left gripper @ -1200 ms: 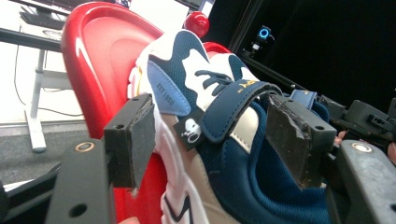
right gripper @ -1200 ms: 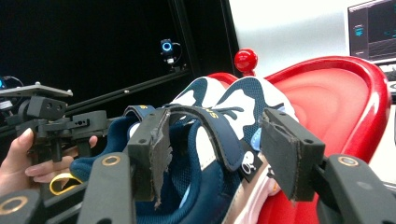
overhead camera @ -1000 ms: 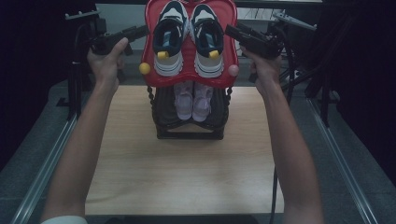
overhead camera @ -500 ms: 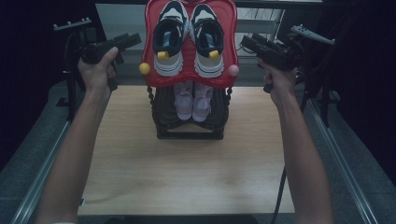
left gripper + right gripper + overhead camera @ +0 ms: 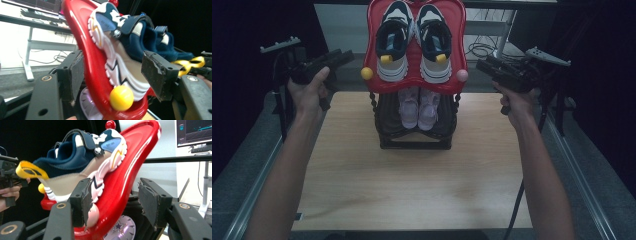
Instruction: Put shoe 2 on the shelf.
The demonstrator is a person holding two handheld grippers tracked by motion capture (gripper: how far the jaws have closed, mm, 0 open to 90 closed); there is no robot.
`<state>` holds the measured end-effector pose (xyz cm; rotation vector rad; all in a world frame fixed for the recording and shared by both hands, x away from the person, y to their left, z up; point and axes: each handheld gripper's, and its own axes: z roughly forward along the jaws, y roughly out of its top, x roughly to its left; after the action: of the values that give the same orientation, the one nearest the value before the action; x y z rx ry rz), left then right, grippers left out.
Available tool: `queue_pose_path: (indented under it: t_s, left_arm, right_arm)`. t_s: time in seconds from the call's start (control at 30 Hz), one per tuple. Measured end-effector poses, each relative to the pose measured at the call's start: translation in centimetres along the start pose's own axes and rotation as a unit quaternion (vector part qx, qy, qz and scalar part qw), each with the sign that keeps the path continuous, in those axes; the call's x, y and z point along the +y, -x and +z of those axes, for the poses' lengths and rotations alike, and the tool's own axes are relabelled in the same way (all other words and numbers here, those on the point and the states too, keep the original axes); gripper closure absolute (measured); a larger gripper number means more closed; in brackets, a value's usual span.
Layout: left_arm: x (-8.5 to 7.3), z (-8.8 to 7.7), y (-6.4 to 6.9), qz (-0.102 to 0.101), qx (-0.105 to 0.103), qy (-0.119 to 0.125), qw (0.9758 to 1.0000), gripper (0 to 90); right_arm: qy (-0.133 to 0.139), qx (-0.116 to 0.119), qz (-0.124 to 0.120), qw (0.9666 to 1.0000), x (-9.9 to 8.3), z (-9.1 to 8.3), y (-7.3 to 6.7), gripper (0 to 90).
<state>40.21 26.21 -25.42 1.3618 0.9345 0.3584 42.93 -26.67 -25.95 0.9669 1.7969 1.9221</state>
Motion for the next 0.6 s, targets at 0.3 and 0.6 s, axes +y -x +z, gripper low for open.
queue_pose_path:
  t_s: [0.3, 0.6]
  left_arm:
    - [-2.2, -0.8, -1.0, -0.006, 0.000, -0.010, 0.9999, 35.6]
    - [-3.8, -1.2, -2.2, -0.016, 0.012, -0.027, 0.9994, 35.6]
  right_arm:
    - [-0.016, 0.004, 0.003, 0.9999, -2.3, -0.1, 0.8, 44.3]
    - [-0.034, 0.002, 0.012, 0.9993, -4.5, 0.0, 1.4, 44.4]
